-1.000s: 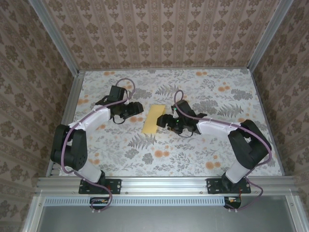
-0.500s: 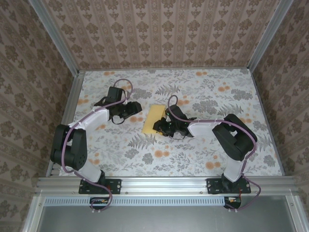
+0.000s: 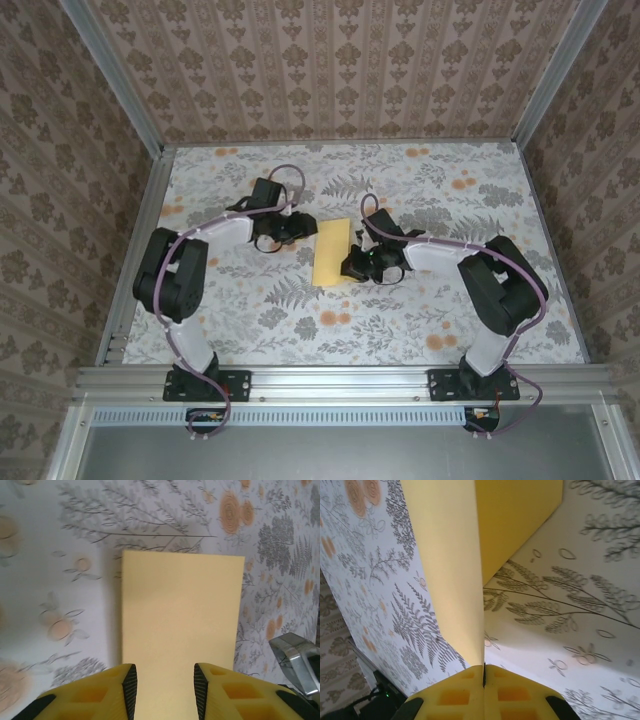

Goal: Fold a paper plane with a square sheet of paper (pick it up from the middle)
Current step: Third fold the triangle at the center of the table.

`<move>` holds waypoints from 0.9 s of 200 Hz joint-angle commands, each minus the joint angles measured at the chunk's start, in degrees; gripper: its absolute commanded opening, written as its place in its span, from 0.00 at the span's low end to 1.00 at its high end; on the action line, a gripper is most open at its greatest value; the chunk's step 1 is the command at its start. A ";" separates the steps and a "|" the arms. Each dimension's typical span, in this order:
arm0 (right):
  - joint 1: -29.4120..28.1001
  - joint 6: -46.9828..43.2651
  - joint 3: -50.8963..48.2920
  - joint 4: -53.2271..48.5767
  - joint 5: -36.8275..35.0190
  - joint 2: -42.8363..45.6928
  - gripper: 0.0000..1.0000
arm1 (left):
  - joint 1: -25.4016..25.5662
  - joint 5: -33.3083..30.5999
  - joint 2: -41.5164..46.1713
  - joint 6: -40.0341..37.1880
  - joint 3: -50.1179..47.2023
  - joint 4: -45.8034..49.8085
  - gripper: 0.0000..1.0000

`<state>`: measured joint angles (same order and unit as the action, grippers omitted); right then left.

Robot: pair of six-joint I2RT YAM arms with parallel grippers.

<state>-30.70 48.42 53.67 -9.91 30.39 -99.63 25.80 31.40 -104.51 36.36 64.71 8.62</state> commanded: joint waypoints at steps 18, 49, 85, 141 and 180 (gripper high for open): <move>1.40 -4.39 1.07 -5.35 3.10 1.51 0.06 | 2.88 2.52 -5.56 -1.02 5.37 -1.98 0.34; 1.64 -2.44 -0.01 -2.74 2.66 1.89 0.09 | 3.64 1.11 -9.02 -1.01 7.47 0.58 0.31; 1.67 0.76 -2.43 0.61 1.88 3.71 0.18 | 3.82 -1.70 -11.08 -1.29 8.27 3.18 0.29; 0.73 5.65 -7.50 4.57 1.55 7.58 0.20 | 3.82 -3.10 -12.02 -1.47 8.29 4.04 0.28; 0.57 6.53 -7.36 6.17 1.14 7.31 0.11 | 3.82 -2.57 -12.65 -1.52 8.25 3.86 0.27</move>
<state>-29.67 52.97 46.46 -6.00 31.77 -93.17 29.61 28.93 -115.57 36.21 71.44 11.29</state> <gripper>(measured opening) 0.135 0.272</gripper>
